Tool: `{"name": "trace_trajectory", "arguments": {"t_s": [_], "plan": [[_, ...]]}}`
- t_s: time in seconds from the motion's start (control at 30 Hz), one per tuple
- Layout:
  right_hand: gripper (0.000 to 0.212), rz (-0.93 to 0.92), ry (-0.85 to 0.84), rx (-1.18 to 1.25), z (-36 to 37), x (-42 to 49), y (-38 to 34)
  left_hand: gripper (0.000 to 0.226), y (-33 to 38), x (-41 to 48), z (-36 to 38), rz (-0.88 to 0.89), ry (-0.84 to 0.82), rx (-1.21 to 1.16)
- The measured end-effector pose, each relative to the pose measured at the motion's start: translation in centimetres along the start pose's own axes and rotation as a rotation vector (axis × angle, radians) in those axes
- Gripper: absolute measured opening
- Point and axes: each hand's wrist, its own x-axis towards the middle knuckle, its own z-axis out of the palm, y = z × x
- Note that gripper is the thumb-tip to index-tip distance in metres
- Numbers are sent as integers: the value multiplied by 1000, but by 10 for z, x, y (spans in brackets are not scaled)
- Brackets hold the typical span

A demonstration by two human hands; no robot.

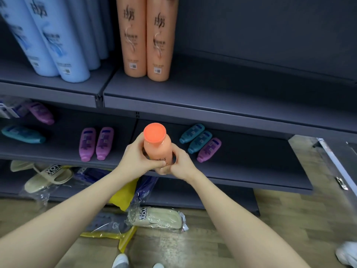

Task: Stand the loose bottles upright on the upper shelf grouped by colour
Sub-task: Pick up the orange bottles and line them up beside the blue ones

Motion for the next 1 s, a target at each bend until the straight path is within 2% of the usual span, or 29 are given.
{"name": "trace_trajectory", "arguments": {"t_s": [0.23,0.6,0.9,1.0], "plan": [[70,-11,-24,-94,-10,-16,-14,64,22,0,-1,15,4,114],[80,-84,12,-242,-39,-40,-36,55,58,5,-14,-67,71,115],[65,-154,8,-172,-54,-45,-83,55,100,15,-32,-31,78,83],[69,-181,-15,-164,-56,-48,-97,54,111,18,-37,-14,53,58]]}}
